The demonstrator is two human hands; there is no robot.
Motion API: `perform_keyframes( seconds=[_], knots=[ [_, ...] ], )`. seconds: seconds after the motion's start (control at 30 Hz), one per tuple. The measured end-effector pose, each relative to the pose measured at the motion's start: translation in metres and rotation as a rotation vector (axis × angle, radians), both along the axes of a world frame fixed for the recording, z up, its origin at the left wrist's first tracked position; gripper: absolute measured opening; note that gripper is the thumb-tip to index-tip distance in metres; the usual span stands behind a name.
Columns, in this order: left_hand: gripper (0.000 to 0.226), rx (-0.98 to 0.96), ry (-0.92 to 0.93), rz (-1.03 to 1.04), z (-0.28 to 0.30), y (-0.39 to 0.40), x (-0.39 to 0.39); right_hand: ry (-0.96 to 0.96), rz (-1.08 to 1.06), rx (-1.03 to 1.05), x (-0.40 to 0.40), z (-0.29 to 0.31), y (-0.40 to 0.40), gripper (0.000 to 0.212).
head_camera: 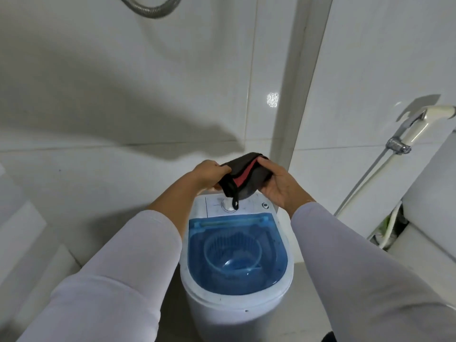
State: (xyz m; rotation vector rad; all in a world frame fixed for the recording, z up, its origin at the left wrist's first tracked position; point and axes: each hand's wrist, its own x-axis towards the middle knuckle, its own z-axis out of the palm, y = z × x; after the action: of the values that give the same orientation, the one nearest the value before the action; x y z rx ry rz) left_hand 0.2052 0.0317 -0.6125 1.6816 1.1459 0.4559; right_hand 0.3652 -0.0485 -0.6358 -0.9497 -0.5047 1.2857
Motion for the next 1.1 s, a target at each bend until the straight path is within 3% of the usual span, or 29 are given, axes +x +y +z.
perform_keyframes(
  seconds=[0.13,0.27,0.37,0.53,0.7,0.77,0.83,0.97,1.03,1.1],
  knots=[
    [0.018,-0.105,-0.201,0.045,-0.002,-0.033,-0.007,0.044,-0.004,0.091,-0.021,-0.010,-0.024,0.016],
    [0.012,-0.035,-0.122,-0.048,0.009,-0.064,-0.009,0.071,0.028,0.175,-0.036,-0.013,-0.051,0.017],
    [0.012,-0.001,-0.093,-0.128,0.020,-0.082,-0.007,0.043,0.035,0.112,-0.037,-0.009,-0.067,0.028],
    [0.030,-0.004,-0.035,-0.242,0.026,-0.097,0.000,0.067,0.046,0.076,-0.026,-0.001,-0.079,0.030],
    [0.050,-0.025,-0.052,-0.132,0.012,-0.088,0.010,0.011,-0.046,-0.021,-0.003,-0.009,-0.081,0.042],
    [0.050,0.109,0.120,-0.102,-0.003,-0.077,0.010,-0.025,-0.078,-0.080,0.007,-0.014,-0.075,0.049],
    [0.049,0.302,0.431,-0.147,-0.018,-0.064,0.006,-0.083,-0.114,-0.127,0.018,-0.019,-0.067,0.053],
    [0.044,0.410,0.722,-0.245,-0.046,-0.044,0.006,-0.305,-0.239,-0.199,0.037,-0.027,-0.042,0.050],
    [0.045,0.431,0.753,-0.243,-0.060,-0.037,0.010,-0.609,-0.286,-0.262,0.041,-0.030,-0.027,0.046],
    [0.056,0.412,0.753,-0.233,-0.073,-0.032,0.014,-1.031,-0.267,-0.310,0.040,-0.033,-0.012,0.041]
  ],
)
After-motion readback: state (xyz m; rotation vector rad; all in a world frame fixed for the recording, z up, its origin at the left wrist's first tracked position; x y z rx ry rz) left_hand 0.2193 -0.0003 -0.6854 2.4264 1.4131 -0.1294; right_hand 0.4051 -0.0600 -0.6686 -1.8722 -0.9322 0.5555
